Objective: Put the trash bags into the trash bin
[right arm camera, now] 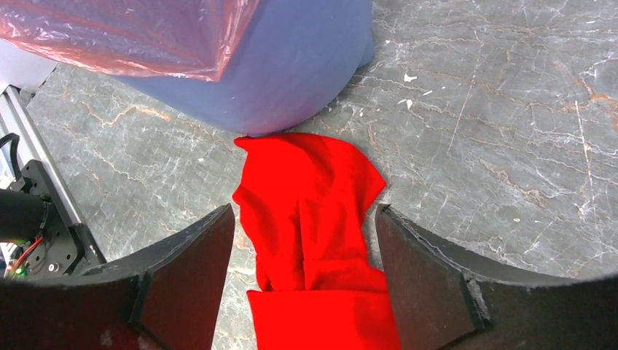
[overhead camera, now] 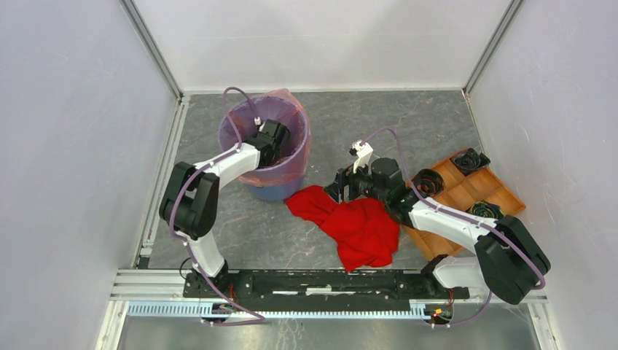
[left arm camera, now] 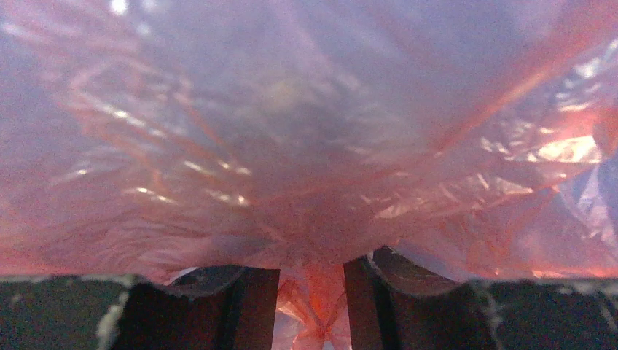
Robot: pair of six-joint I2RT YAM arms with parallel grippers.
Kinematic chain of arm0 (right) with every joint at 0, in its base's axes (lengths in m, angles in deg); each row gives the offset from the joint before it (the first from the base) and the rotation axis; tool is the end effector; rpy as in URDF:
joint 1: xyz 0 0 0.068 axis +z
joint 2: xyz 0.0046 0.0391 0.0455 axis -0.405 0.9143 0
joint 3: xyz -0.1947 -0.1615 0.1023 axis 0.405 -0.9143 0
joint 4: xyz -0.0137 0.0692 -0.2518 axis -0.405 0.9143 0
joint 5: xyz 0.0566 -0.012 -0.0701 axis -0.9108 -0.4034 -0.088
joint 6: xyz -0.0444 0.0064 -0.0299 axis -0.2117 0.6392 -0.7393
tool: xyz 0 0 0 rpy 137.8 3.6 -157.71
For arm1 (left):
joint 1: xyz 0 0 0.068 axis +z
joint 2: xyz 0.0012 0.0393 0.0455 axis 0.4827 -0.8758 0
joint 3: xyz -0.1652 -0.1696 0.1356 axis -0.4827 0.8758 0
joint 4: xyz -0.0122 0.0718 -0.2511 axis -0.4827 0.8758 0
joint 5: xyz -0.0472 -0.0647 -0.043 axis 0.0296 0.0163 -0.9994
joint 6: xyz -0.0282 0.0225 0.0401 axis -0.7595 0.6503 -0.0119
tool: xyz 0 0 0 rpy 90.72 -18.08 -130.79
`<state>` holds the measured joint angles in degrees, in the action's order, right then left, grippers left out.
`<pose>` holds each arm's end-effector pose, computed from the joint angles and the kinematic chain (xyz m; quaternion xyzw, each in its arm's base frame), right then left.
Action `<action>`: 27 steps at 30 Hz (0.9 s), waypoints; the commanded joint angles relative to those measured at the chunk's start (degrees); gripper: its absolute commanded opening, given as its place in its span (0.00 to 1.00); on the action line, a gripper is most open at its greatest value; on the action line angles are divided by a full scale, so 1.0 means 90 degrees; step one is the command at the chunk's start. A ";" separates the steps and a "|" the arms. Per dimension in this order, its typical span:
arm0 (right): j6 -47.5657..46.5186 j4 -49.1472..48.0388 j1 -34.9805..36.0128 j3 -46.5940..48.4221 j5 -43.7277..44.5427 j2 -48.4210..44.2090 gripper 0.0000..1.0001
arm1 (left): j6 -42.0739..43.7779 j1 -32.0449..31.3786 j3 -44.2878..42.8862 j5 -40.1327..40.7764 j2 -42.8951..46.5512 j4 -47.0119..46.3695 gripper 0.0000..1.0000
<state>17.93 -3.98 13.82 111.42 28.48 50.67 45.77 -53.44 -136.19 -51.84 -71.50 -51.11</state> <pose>0.2117 0.1742 0.2196 -0.1917 0.7945 0.3595 0.4503 0.3356 -0.1417 0.1902 -0.0346 0.9595 0.0370 0.2770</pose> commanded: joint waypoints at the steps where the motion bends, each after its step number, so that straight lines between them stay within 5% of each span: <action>1: 0.0070 -0.0337 -0.0004 -0.0081 -0.0103 -0.0178 0.78 | -0.0545 0.0003 0.0444 0.0050 -0.0080 -0.0331 0.42; 9: 0.0105 -0.0342 -0.0005 -0.0169 -0.0117 -0.0228 0.78 | -0.0666 0.0001 0.0554 -0.0302 -0.0474 -0.0368 0.39; 17: 0.0110 -0.0330 -0.0005 -0.0144 -0.0138 -0.0176 0.78 | -0.0541 -0.0004 -0.0191 -0.0360 0.0148 0.0254 0.44; 27: 0.0318 0.0054 -0.0541 0.1732 -0.0562 0.0483 0.86 | -0.0317 -0.0006 -0.0521 -0.0867 0.1161 0.0808 0.59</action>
<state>19.48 -1.80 11.62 117.73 25.27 53.80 42.80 -53.68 -137.94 -57.15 -66.34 -46.04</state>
